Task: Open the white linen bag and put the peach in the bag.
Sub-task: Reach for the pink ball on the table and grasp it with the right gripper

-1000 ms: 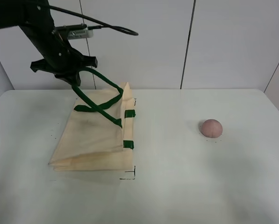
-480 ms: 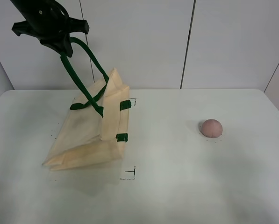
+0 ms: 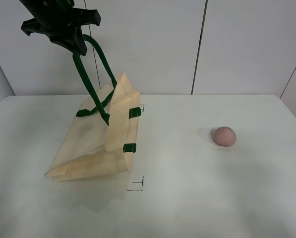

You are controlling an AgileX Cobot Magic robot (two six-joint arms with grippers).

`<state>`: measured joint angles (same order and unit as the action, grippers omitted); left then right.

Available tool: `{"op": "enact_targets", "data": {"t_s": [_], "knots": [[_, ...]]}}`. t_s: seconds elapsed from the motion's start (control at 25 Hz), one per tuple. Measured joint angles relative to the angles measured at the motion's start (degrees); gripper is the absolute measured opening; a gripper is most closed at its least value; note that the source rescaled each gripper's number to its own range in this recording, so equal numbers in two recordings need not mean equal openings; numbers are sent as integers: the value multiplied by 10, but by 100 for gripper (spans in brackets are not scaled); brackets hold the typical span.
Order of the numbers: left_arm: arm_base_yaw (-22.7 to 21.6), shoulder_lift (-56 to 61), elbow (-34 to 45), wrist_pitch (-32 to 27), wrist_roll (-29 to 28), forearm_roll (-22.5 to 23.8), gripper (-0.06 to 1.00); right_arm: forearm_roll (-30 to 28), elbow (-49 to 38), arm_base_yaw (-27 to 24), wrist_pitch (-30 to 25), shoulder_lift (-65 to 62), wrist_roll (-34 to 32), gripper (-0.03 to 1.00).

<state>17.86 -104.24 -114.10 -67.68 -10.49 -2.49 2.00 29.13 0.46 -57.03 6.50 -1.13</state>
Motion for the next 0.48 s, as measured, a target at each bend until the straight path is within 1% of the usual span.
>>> {"op": "enact_targets", "data": {"t_s": [0.2, 0.36, 0.48], "knots": [[21, 0, 0, 0, 3, -2, 0, 31, 29, 0, 77, 176, 2, 100], [27, 0, 0, 0, 7, -6, 0, 45, 62, 0, 147, 361, 28, 100], [27, 2, 0, 0, 9, -6, 0, 47, 108, 0, 182, 506, 44, 100]]}}
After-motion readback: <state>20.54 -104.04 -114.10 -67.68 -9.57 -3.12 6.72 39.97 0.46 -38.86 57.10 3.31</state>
